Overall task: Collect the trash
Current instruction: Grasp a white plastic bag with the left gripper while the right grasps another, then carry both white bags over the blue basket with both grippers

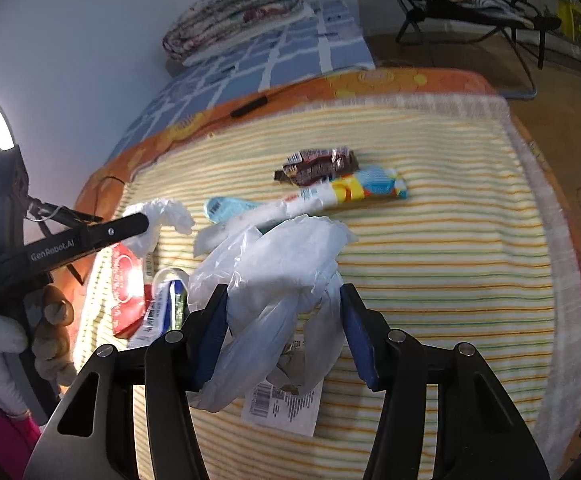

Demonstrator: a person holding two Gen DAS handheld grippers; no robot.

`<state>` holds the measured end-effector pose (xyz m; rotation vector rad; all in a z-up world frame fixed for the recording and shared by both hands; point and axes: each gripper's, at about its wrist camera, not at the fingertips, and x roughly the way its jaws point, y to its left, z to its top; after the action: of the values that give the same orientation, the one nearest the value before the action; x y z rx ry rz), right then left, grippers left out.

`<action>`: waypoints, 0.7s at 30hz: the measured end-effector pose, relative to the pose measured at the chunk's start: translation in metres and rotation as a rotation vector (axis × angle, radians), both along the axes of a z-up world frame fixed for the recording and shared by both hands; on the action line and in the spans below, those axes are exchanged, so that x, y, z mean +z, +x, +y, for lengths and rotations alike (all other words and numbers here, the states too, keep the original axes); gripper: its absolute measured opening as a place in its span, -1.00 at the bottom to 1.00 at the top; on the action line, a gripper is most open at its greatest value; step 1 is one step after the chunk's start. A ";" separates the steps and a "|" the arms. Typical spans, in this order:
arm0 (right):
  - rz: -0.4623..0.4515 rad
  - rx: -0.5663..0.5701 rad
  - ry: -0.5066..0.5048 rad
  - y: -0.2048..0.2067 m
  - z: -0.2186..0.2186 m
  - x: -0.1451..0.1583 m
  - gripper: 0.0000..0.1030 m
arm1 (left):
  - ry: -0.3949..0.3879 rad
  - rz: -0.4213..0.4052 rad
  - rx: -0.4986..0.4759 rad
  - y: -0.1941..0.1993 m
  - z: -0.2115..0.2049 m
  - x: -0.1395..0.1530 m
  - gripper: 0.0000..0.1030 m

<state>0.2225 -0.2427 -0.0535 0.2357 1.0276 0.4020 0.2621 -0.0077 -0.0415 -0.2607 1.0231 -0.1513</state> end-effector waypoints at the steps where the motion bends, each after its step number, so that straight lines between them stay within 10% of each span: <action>1: -0.009 0.002 0.000 -0.001 -0.001 0.003 0.04 | 0.006 -0.007 -0.006 -0.004 -0.001 0.004 -0.52; 21: -0.170 0.149 -0.047 -0.149 -0.003 0.075 0.04 | 0.059 -0.094 -0.071 -0.187 0.016 0.075 -0.52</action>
<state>0.0736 -0.2461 0.0213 0.0814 0.8890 0.5234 0.0751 0.0081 0.0336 -0.1616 0.9422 -0.1957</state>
